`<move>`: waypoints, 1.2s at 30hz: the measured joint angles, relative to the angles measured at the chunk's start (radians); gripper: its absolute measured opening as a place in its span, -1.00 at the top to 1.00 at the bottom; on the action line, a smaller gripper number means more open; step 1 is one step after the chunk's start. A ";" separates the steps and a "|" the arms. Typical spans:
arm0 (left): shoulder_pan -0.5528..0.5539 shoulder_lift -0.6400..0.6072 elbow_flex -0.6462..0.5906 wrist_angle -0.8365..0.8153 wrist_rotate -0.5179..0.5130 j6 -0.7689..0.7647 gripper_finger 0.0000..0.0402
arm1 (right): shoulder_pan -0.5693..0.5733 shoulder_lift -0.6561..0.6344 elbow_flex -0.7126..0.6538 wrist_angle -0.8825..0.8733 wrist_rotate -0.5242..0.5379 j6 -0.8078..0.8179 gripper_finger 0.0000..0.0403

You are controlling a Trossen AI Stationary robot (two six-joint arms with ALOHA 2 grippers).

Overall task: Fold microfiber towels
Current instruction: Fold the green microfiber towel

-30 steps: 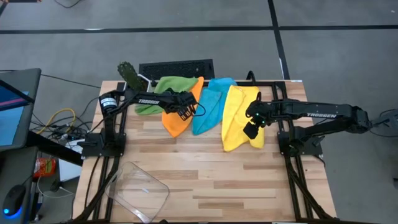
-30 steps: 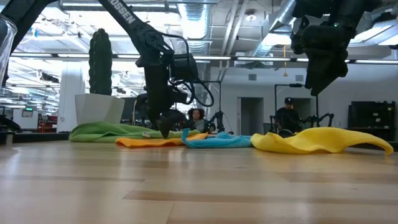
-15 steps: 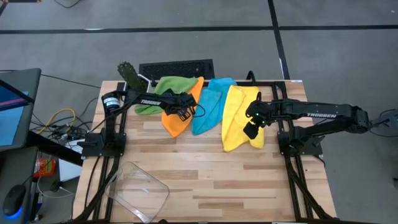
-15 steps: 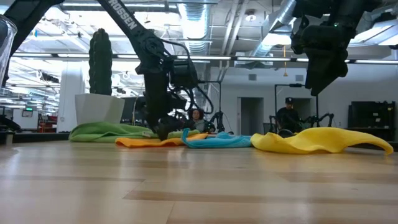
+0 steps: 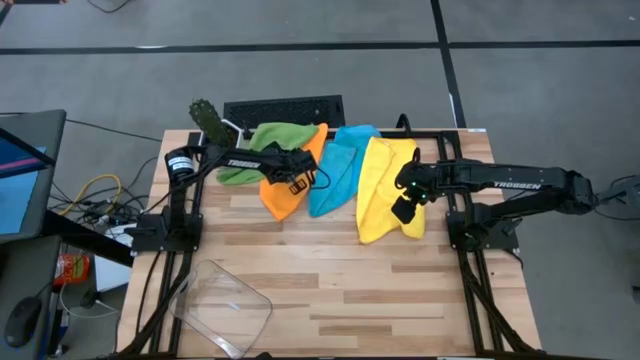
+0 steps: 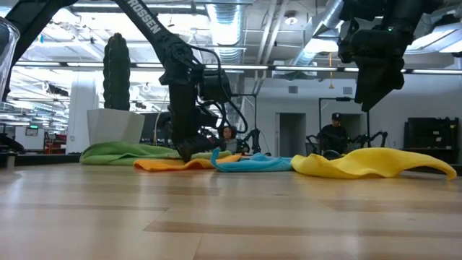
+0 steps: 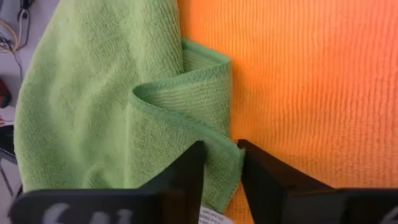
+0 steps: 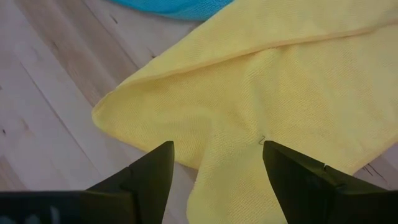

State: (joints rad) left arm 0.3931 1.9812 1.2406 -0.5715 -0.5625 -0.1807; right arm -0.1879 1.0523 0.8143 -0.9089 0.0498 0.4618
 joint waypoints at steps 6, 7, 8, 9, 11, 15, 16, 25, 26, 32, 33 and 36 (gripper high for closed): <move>0.001 0.000 0.008 -0.009 0.017 -0.005 0.82 | 0.000 0.000 0.000 -0.002 0.000 0.000 -0.35; 0.001 0.000 0.008 -0.013 0.026 -0.005 0.87 | 0.000 0.000 0.000 -0.002 0.000 0.000 -0.35; 0.001 0.000 0.008 -0.017 0.034 -0.006 0.92 | 0.000 0.000 0.000 -0.002 0.000 0.000 -0.35; 0.001 0.000 0.008 -0.021 0.039 -0.008 0.96 | 0.000 0.000 0.000 -0.002 0.000 0.000 -0.35; -0.002 0.000 0.008 -0.023 0.045 -0.017 0.98 | 0.000 0.000 0.000 -0.002 0.000 0.000 -0.35; -0.016 0.001 0.023 -0.062 0.077 -0.043 0.99 | 0.000 0.000 0.000 0.000 0.001 0.000 -0.35; -0.021 0.001 0.039 -0.091 0.079 -0.049 0.99 | 0.000 0.000 0.000 0.001 0.001 0.000 -0.35; -0.066 0.001 0.257 -0.325 0.094 -0.048 1.00 | 0.000 0.000 0.000 0.034 0.000 0.001 -0.35; -0.070 0.001 0.283 -0.351 0.104 -0.050 1.00 | 0.000 0.000 0.000 0.036 0.000 0.001 -0.35; -0.104 0.001 0.444 -0.499 0.160 -0.068 1.00 | 0.000 0.000 0.000 0.035 0.000 0.000 -0.35; -0.112 0.001 0.469 -0.517 0.174 -0.072 1.00 | 0.000 0.000 0.000 0.036 0.000 0.000 -0.35; -0.137 0.001 0.529 -0.566 0.237 -0.078 1.00 | 0.000 0.000 0.000 0.052 0.000 -0.002 -0.35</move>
State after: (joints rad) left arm 0.2559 1.9819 1.7692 -1.1379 -0.3254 -0.2591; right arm -0.1875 1.0523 0.8143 -0.8566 0.0496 0.4603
